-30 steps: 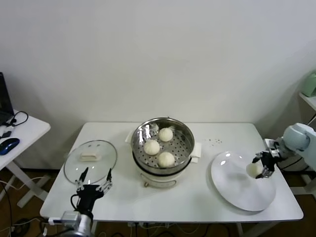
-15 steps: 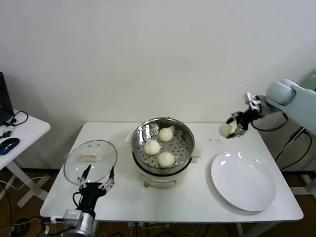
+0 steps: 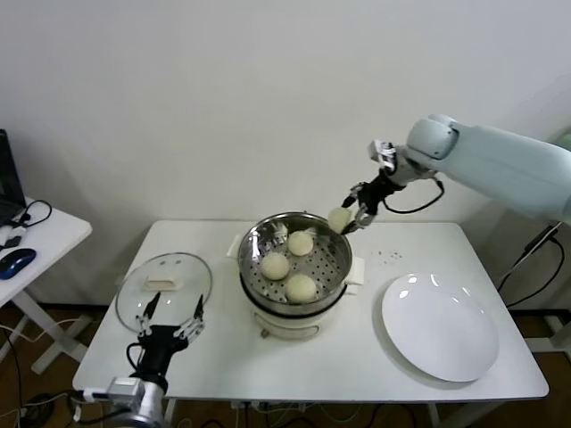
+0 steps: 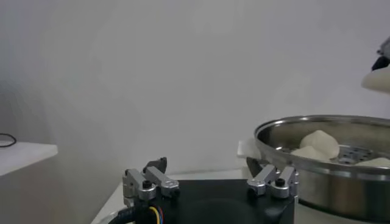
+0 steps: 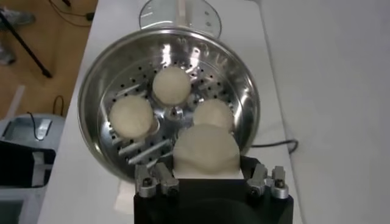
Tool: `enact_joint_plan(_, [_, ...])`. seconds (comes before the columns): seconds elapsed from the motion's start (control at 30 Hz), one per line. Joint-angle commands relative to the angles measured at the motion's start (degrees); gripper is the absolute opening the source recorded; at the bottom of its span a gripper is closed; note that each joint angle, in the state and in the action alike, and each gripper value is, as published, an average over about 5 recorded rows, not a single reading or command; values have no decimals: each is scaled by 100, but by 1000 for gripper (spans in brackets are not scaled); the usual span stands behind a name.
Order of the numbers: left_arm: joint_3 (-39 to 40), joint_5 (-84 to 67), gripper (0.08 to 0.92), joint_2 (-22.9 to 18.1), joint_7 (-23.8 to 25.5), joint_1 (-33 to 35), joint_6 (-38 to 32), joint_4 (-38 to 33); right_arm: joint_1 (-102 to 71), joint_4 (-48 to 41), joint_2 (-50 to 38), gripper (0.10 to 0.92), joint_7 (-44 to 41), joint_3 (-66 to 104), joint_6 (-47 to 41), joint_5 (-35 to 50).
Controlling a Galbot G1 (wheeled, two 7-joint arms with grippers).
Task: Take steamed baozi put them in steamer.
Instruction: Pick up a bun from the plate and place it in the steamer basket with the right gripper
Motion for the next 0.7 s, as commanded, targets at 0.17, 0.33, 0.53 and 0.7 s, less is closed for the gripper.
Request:
enact_joint_plan(0.17, [-14,-34,823,62,-20,-122,100,-141,-345,-490,1255,704,128,-516,-113,517])
enact_joint_plan(0.33, [-25,-55,823,84,-21,-151,114,-137,-511,-490,1176,704,124,-621,-101,305])
enact_joint_plan(0.53, [-8,-64,823,83,-23,-200,133,-88,-663,-531,1051,704,115,-651,-82,66])
enact_joint_plan(0.7, [23,-65,823,65,-35,-252,174,-75,-713,-571,1015,701,100,-654,-62,-41])
